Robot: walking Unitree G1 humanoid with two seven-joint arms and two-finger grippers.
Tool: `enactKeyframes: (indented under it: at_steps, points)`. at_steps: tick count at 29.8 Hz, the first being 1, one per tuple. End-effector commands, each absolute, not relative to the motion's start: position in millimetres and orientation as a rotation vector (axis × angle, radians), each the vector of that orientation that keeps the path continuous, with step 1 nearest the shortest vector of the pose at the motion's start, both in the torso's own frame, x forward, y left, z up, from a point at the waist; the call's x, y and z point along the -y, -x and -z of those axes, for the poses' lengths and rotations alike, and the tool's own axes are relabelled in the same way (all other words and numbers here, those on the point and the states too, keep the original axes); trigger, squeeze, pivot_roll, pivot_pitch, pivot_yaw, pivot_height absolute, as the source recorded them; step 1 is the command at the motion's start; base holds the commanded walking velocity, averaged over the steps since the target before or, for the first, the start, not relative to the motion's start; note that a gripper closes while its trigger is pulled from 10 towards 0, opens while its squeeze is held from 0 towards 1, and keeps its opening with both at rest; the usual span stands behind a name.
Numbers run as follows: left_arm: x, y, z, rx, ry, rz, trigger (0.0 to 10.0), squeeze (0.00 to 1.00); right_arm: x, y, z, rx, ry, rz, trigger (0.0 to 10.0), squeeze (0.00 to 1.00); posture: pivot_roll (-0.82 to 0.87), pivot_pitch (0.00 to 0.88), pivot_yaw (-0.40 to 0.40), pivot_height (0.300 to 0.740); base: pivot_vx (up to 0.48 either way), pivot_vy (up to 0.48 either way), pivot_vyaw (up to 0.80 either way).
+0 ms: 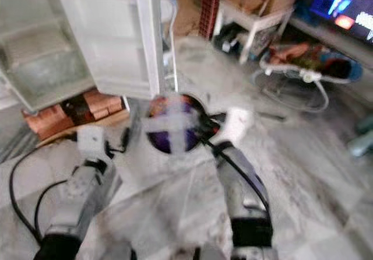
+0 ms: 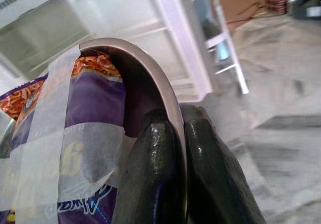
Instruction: Restocking fridge
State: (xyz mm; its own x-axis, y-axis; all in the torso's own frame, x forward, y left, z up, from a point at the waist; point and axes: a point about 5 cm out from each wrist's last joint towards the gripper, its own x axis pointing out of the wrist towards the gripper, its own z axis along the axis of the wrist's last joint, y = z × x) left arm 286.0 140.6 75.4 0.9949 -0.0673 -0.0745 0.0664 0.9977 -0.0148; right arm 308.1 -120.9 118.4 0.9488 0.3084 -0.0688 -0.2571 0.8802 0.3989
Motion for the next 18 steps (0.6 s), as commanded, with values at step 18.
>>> enactKeyframes:
  at_steps: [18]
  points:
    - [-124.0, -281.8, -72.3, -0.064, 0.037, 0.151, 10.0, 0.0, 128.7, -301.2, -118.6, -0.114, -0.331, -0.284, 10.0, 0.0, 0.06, 0.129, -0.054, 0.74, 0.092, 0.44, 0.33]
